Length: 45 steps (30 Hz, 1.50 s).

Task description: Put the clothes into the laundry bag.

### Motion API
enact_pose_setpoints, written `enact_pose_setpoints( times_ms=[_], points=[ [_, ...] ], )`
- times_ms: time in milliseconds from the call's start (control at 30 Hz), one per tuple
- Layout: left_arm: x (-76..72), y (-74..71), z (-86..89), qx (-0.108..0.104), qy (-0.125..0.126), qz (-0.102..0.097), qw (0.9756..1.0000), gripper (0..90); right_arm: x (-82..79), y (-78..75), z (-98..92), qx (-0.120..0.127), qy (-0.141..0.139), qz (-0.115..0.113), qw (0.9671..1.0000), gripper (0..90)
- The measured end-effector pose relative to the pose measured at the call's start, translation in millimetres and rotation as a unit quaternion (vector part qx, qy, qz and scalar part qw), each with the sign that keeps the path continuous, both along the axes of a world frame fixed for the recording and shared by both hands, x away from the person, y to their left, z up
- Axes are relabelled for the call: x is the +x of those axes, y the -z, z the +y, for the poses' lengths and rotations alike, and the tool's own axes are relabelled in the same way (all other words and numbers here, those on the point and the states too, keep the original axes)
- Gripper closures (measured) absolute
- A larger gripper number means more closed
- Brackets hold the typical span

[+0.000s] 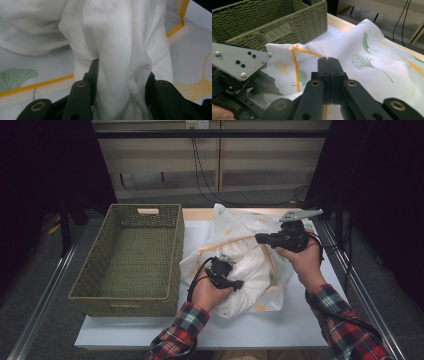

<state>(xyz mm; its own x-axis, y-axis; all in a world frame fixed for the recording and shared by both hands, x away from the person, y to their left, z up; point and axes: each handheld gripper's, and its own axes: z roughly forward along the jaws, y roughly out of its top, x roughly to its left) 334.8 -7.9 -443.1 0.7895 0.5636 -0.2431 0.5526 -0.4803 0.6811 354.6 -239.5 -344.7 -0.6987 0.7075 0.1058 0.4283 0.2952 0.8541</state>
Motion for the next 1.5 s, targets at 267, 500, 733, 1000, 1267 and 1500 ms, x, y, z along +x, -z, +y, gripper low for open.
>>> enact_pose_setpoints(
  times_ms=[267,500,733,1000,1267,1500],
  points=[
    [4.7,-12.3,-3.5,0.006,0.009,-0.016,0.9998,66.5,-0.6,2.4,0.8,0.003,0.0,0.001,1.0,89.5],
    [9.9,-21.5,-10.9,0.002,0.004,-0.04,0.9992,67.2,0.2,-0.3,0.1,0.008,-0.006,0.001,1.0,89.5],
    [17.3,-26.2,-25.0,-0.013,-0.006,-0.056,0.9983,67.9,-0.3,-1.1,1.7,0.01,-0.012,-0.001,0.9999,89.5],
    [21.4,-13.9,-37.1,-0.036,-0.016,-0.059,0.9975,65.2,-2.0,1.0,-5.7,0.013,-0.002,0.001,0.9999,89.5],
    [23.4,-8.4,-31.0,-0.042,-0.022,-0.053,0.9975,47.2,-4.2,3.8,-8.1,0.006,0.001,0.003,1.0,89.5],
    [19.0,-14.7,-25.1,-0.035,-0.025,-0.063,0.9971,23.3,-5.6,6.2,-10.1,0.004,0.007,0.005,1.0,89.5]
  ],
)
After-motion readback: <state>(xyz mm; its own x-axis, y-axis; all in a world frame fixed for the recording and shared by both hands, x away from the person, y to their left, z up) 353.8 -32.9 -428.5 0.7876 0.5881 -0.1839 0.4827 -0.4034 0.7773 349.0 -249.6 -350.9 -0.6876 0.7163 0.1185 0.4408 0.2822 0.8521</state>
